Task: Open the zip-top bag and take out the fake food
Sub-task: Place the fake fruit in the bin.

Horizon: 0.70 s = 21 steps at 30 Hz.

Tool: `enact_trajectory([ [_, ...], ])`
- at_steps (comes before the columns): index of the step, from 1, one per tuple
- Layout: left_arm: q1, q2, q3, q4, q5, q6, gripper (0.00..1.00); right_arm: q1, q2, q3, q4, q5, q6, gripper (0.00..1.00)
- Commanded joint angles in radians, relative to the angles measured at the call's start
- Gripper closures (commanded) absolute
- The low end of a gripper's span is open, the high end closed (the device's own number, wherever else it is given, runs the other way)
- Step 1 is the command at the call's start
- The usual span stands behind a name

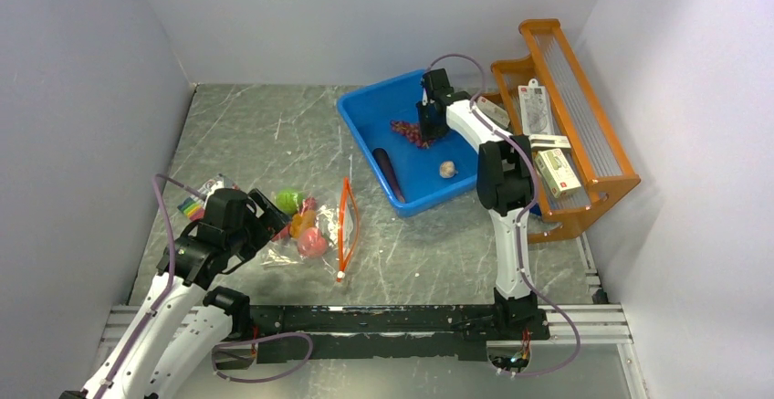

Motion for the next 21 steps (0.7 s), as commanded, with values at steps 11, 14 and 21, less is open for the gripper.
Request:
enact_trajectory([
  [11,-0.004,-0.01,-0.009,0.028,0.021,0.006,0.0,0.007,0.037,0.148,-0.026,0.034,0.009,0.64],
  [14,-0.004,-0.013,-0.013,0.032,0.023,0.003,0.0,0.006,-0.018,0.103,-0.01,0.045,0.011,0.52],
  [21,-0.004,0.009,0.031,0.034,0.003,0.065,0.0,0.007,-0.241,-0.056,0.063,0.019,0.022,0.32],
])
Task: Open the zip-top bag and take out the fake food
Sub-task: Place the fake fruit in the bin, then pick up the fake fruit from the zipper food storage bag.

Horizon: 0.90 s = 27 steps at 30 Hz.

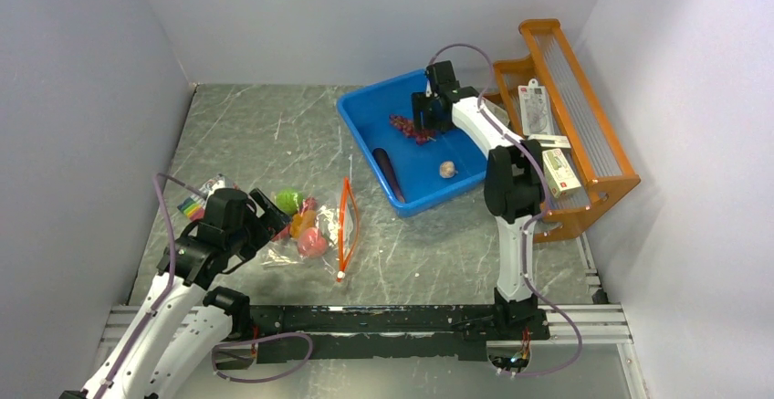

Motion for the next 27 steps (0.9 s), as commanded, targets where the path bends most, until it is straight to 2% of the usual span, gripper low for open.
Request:
enact_trajectory([
  [1,-0.004,0.022,0.048,0.014,-0.012,0.066,0.0,-0.001,-0.192,-0.053,0.055,-0.013,0.003,0.31],
  [7,-0.004,0.046,0.065,-0.002,-0.009,0.079,0.0,0.0,-0.44,-0.228,0.168,-0.073,0.029,0.2],
  [10,-0.004,0.031,0.06,0.009,0.001,0.09,0.0,-0.003,-0.596,-0.409,0.313,-0.115,0.075,0.01],
  [14,-0.004,0.009,0.056,0.013,0.006,0.09,0.0,-0.011,-0.751,-0.629,0.502,-0.185,0.128,0.0],
  [17,-0.004,0.002,0.051,0.018,0.007,0.087,0.0,-0.014,-0.817,-0.711,0.547,-0.166,0.255,0.0],
  [21,-0.004,0.007,0.045,0.041,0.05,0.114,0.01,-0.022,-0.861,-0.788,0.635,-0.424,0.327,0.0],
  [27,-0.004,0.028,0.067,0.027,0.005,0.132,0.01,-0.009,-0.874,-0.932,0.91,-0.8,0.532,0.01],
])
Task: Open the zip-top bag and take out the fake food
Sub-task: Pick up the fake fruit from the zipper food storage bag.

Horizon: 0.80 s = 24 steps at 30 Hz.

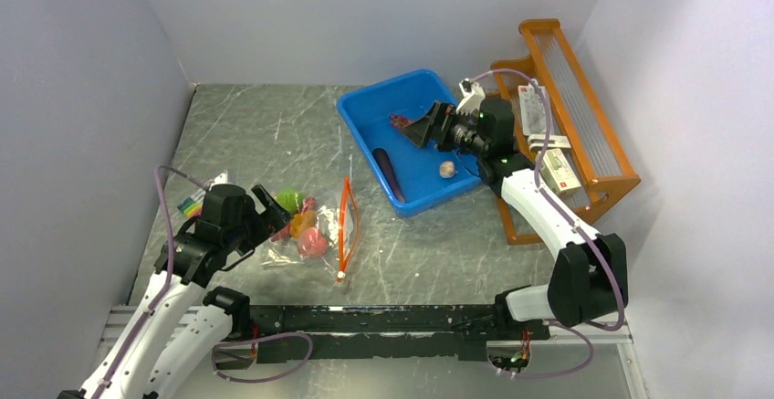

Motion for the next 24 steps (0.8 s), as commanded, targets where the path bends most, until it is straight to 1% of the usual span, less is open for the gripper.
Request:
enact_trajectory([
  [1,-0.003,0.025,0.04,0.017,-0.024,0.052,0.01,0.023,-0.007,-0.036,0.193,-0.334,0.157,0.01],
  [3,-0.004,0.065,0.091,0.009,-0.067,0.091,0.01,0.067,-0.007,0.021,0.076,-0.302,0.089,0.01],
  [6,-0.003,0.167,0.173,-0.014,-0.149,0.164,0.01,0.184,-0.041,0.047,-0.063,-0.153,-0.052,0.01],
  [8,-0.002,0.246,0.213,-0.018,-0.192,0.218,0.01,0.278,-0.068,0.062,-0.141,0.001,-0.122,0.01],
  [9,-0.001,0.275,0.23,-0.006,-0.204,0.254,0.01,0.324,-0.093,0.058,-0.171,0.139,-0.126,0.01],
  [10,0.003,0.3,0.244,0.004,-0.211,0.284,0.01,0.372,-0.125,0.028,-0.158,0.242,-0.127,0.01],
  [12,0.032,0.324,0.263,0.041,-0.214,0.332,0.01,0.454,-0.197,-0.058,-0.085,0.343,-0.134,0.01],
  [15,0.145,0.341,0.248,0.115,-0.158,0.394,0.01,0.518,-0.265,-0.13,-0.049,0.402,-0.088,0.03],
  [16,0.19,0.362,0.246,0.12,-0.117,0.41,0.01,0.536,-0.276,-0.14,-0.063,0.407,-0.078,0.04],
  [18,0.283,0.398,0.23,0.129,-0.039,0.445,0.01,0.564,-0.275,-0.151,-0.109,0.422,-0.067,0.1],
  [21,0.399,0.385,0.175,0.187,0.093,0.48,0.01,0.592,-0.259,-0.157,-0.193,0.437,-0.043,0.13],
  [23,0.433,0.361,0.132,0.236,0.15,0.494,0.01,0.609,-0.248,-0.168,-0.217,0.441,-0.025,0.16],
  [24,0.437,0.353,0.113,0.255,0.151,0.492,0.01,0.619,-0.244,-0.175,-0.218,0.436,-0.02,0.18],
])
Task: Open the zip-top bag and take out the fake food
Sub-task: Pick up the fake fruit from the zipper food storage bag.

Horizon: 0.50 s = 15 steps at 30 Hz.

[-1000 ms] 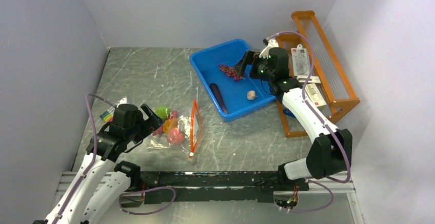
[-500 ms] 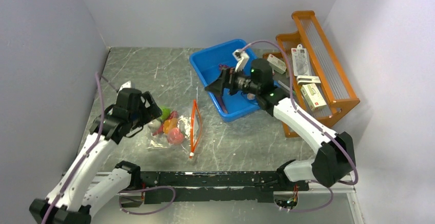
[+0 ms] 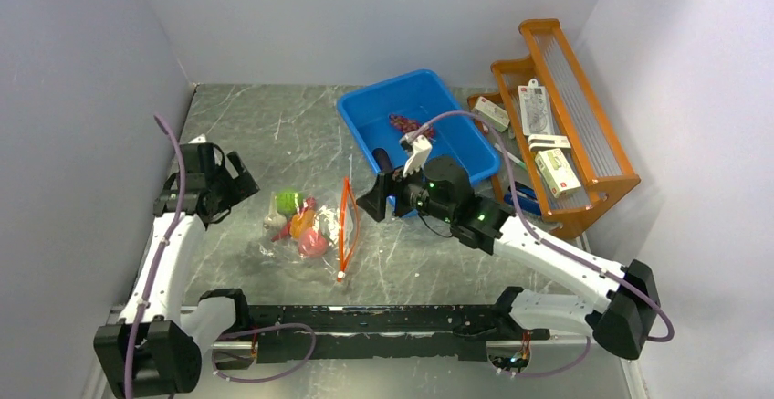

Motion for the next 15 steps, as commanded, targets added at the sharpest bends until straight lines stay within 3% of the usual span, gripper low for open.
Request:
enact_trajectory([
  [1,0.048,-0.044,-0.068,0.105,0.144,0.061,0.01,0.041,0.021,-0.037,-0.072,0.051,0.043,0.21],
  [9,0.047,-0.088,-0.081,0.1,0.119,0.047,0.01,0.072,0.075,-0.138,0.011,0.078,0.203,0.33],
  [15,0.048,-0.035,-0.071,0.088,0.104,0.043,0.01,0.119,0.188,-0.103,0.034,0.091,0.238,0.4],
])
